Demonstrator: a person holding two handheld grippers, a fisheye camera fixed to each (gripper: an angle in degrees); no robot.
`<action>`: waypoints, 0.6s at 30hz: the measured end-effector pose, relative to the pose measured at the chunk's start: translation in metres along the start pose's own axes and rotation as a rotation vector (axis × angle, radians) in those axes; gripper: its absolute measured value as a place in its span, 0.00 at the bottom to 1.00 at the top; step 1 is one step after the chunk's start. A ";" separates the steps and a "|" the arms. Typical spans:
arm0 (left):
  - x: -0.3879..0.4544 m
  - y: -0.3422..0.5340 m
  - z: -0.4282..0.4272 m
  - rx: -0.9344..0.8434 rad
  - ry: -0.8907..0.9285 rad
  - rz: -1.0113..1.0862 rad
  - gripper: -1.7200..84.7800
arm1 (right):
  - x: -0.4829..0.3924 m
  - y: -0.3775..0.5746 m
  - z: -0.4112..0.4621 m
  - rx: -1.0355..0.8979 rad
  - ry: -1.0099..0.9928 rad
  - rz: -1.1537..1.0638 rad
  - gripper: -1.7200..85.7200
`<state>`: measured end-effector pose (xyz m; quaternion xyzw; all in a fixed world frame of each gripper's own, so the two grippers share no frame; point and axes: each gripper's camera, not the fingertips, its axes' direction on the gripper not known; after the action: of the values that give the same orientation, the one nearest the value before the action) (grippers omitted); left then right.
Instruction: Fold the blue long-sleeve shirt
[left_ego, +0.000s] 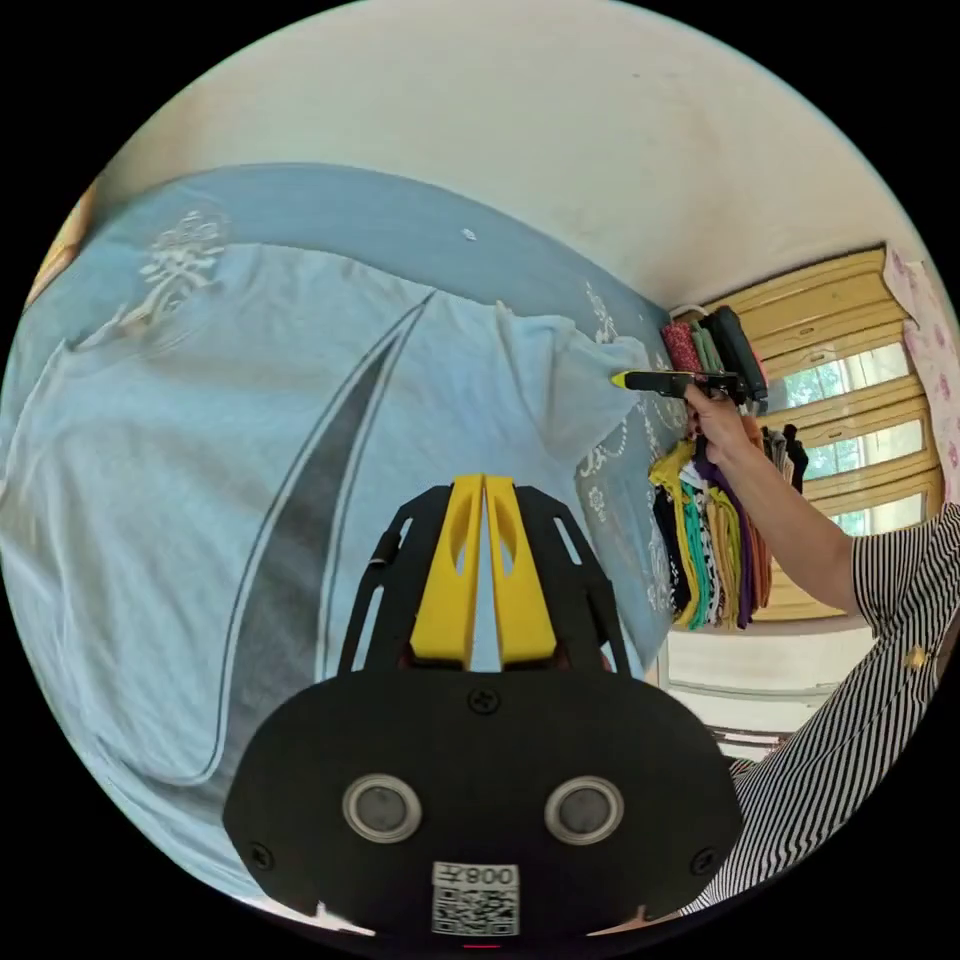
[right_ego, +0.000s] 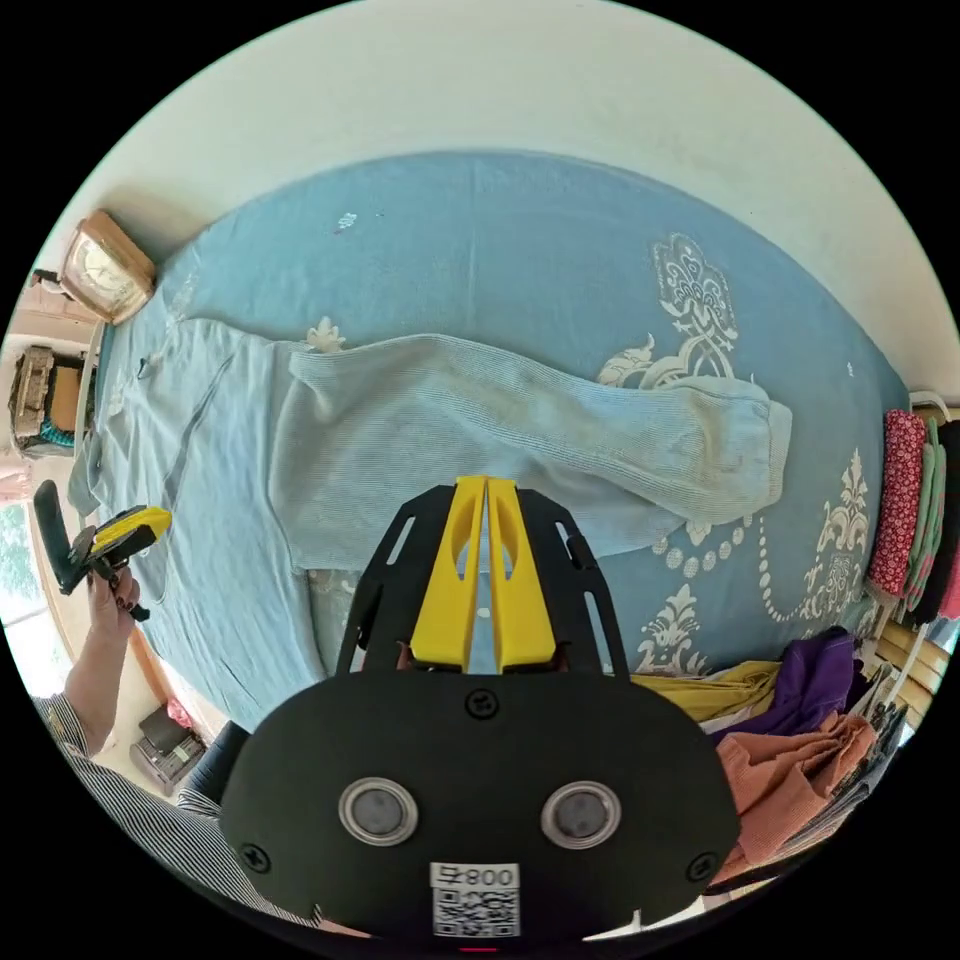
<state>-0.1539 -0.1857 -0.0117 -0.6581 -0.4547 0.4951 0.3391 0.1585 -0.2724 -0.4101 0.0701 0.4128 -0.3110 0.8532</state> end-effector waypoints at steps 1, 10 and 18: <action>-0.025 0.024 -0.032 0.028 -0.057 -0.086 0.03 | -0.014 0.002 -0.009 0.035 -0.057 -0.030 0.02; -0.205 0.178 -0.242 0.247 -0.367 -0.700 0.07 | -0.259 -0.056 0.015 0.013 -0.445 -0.512 0.02; -0.237 0.202 -0.264 0.302 -0.288 -0.739 0.04 | -0.482 -0.122 0.036 -0.012 -0.412 -0.805 0.02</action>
<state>0.1295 -0.4780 -0.0379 -0.3179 -0.6251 0.4882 0.5194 -0.1140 -0.1553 -0.0097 -0.1646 0.2306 -0.6232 0.7290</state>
